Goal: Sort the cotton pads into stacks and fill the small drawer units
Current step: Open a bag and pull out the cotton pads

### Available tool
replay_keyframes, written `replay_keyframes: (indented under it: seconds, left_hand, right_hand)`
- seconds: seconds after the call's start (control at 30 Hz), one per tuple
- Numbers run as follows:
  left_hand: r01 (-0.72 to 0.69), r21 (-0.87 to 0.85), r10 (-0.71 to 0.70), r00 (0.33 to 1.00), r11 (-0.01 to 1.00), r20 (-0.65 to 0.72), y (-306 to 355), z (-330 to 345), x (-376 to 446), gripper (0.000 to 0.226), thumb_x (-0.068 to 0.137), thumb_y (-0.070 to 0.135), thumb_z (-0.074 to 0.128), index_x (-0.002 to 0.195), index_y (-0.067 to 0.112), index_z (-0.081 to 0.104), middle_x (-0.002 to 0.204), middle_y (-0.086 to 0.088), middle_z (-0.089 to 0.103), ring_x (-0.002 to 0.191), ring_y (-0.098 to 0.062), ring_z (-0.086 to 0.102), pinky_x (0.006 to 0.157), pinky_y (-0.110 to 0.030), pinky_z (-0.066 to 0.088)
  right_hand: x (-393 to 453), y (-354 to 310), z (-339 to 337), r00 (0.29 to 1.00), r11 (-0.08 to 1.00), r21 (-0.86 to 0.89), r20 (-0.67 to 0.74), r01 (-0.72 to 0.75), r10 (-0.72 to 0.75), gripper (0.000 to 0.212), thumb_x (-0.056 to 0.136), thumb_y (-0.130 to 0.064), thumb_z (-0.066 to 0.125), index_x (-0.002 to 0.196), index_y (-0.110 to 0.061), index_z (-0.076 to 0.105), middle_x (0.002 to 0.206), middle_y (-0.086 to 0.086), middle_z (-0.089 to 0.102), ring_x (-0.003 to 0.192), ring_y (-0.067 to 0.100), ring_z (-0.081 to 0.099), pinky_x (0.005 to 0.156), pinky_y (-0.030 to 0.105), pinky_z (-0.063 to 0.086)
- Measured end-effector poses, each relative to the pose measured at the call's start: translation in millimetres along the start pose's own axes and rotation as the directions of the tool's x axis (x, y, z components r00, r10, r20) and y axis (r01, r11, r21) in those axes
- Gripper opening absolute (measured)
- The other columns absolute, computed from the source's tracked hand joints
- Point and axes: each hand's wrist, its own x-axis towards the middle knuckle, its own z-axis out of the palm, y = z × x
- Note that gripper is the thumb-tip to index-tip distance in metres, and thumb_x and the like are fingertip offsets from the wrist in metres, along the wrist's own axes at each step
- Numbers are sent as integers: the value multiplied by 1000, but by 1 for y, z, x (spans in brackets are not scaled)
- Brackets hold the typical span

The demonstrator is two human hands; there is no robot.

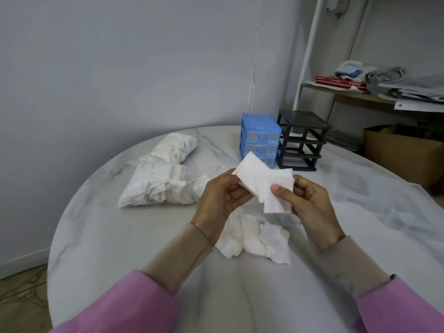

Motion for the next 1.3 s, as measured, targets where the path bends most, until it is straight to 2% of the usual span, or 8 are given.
replay_keyframes:
  seconds: [0.13, 0.3, 0.53, 0.7, 0.83, 1.0, 1.13, 1.3]
  left_hand:
    - [28, -57, -28, 1000, 998, -1, 1, -1, 2, 33, 83, 36, 50, 93, 8, 64, 86, -6, 73, 77, -14, 70, 69, -23, 56]
    - [-120, 139, 131, 989, 983, -73, -6, -4, 1, 17, 88, 3, 55, 104, 1, 60, 81, -2, 69, 74, -7, 67, 67, -17, 53]
    - [-210, 301, 260, 956, 930, -135, -9, -9, 3, 8, 87, 3, 59, 94, 1, 62, 75, -3, 70, 75, -12, 65, 66, -20, 53]
    - [-177, 396, 207, 978, 901, -34, -9, -5, -1, 17, 87, 0, 56, 85, 12, 68, 71, 4, 71, 69, -7, 66, 64, -18, 54]
    - [-165, 397, 184, 983, 903, -11, -8, -4, -2, 14, 87, 9, 59, 79, 13, 70, 66, 6, 68, 65, -5, 62, 61, -16, 51]
    - [-136, 435, 146, 989, 890, 10, -8, -3, -4, 20, 89, 12, 57, 77, 2, 69, 70, -5, 62, 66, -11, 56, 59, -17, 47]
    - [-128, 446, 128, 991, 886, 30, -7, -1, -5, 32, 92, 12, 53, 63, 16, 65, 57, 9, 58, 55, -2, 52, 55, -13, 45]
    - [-137, 435, 125, 991, 890, 55, -8, 0, -6, 24, 93, 19, 52, 79, 9, 70, 77, -8, 63, 73, -15, 57, 64, -19, 50]
  right_hand:
    - [0, 0, -1, 1000, 1000, 15, -3, 3, -3, 9, 81, -4, 64, 86, -10, 66, 82, -2, 73, 76, 10, 68, 69, 21, 55]
    - [-1, -2, 0, 999, 999, 26, -4, 45, -44, 15, 78, -4, 66, 92, -6, 61, 73, -6, 73, 68, 7, 69, 59, 16, 53]
    - [1, -7, -5, 989, 989, 17, 26, 147, -148, 24, 65, -18, 69, 85, -5, 65, 74, -6, 71, 71, 6, 65, 66, 16, 52]
    - [3, -8, -9, 980, 979, -97, 106, 177, -166, 34, 60, -22, 73, 90, -18, 57, 69, 1, 71, 68, 11, 65, 63, 19, 51]
    - [5, -11, -15, 962, 956, -198, 212, 214, -172, 27, 62, -28, 71, 84, -17, 60, 69, 0, 68, 67, 10, 62, 63, 22, 49]
    - [3, -10, -17, 940, 898, -322, 261, 300, -221, 19, 67, -32, 72, 82, -21, 68, 86, 3, 68, 82, 24, 64, 71, 47, 51]
    - [3, -8, -16, 939, 891, -325, 242, 318, -246, 19, 66, -34, 71, 83, -29, 67, 86, 0, 68, 83, 27, 62, 74, 48, 51]
    - [2, -7, -15, 943, 896, -308, 198, 319, -267, 11, 68, -27, 73, 77, -27, 68, 84, -5, 69, 81, 27, 62, 72, 41, 53]
